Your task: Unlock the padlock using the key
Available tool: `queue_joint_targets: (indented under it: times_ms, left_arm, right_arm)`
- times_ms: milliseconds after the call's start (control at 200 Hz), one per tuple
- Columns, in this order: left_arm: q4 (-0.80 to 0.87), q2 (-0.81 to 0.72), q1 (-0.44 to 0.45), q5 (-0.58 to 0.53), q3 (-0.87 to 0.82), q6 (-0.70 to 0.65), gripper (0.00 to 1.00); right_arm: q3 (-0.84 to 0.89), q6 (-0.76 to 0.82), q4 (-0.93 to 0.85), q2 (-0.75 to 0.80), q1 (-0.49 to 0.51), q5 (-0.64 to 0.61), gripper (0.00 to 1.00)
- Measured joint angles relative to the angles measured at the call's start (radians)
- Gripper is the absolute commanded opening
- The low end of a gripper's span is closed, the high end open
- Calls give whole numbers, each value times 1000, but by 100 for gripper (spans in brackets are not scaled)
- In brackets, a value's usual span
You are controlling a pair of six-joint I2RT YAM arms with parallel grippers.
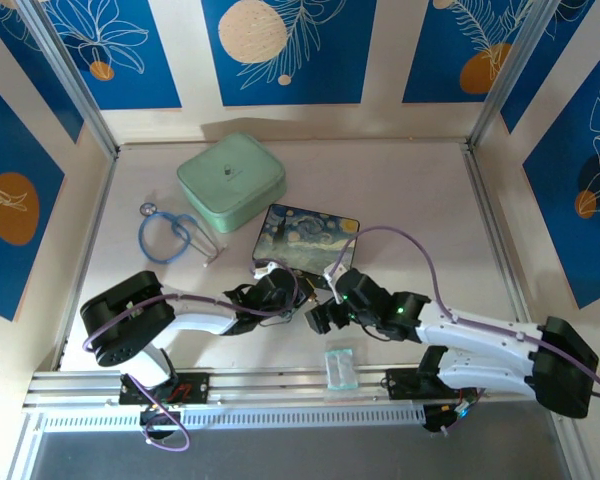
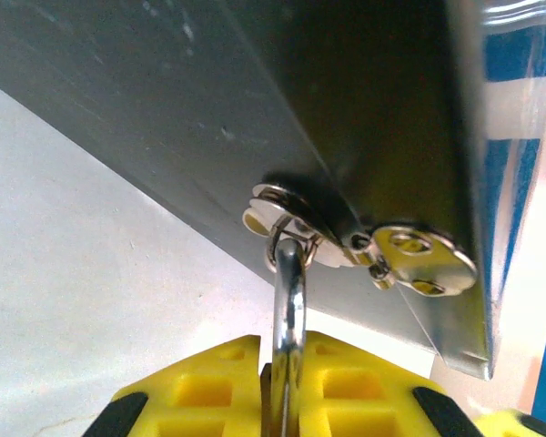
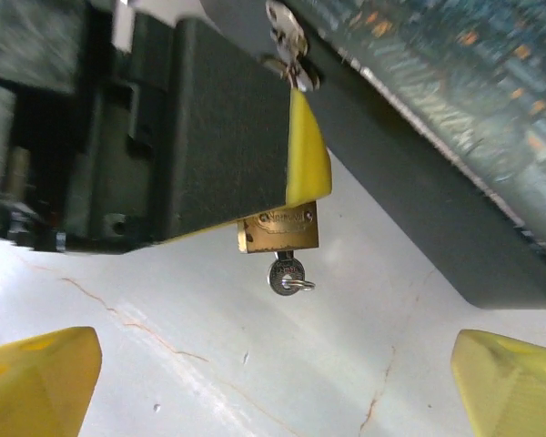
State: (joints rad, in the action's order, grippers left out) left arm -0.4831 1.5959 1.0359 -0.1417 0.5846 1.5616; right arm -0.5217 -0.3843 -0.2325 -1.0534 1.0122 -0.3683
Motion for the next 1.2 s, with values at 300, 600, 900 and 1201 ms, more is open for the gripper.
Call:
queue_joint_targets:
  times_ms: [300,600,900,1201]
  left_arm:
    - [21,-19,-2,6,0,0,0]
    - [39,-33,-2,15,0,0,0]
    - [39,-37,-2,19,0,1,0]
    - [43,-37,-6,19,-2,1,0]
  right_arm:
    - [-6,71,71,-83,30,-19,46]
    - [-3,94,142,-154,6,-17,39]
    - [5,109,188,-201,0,-17,29]
    - [18,122,235,-226,-37,37,16]
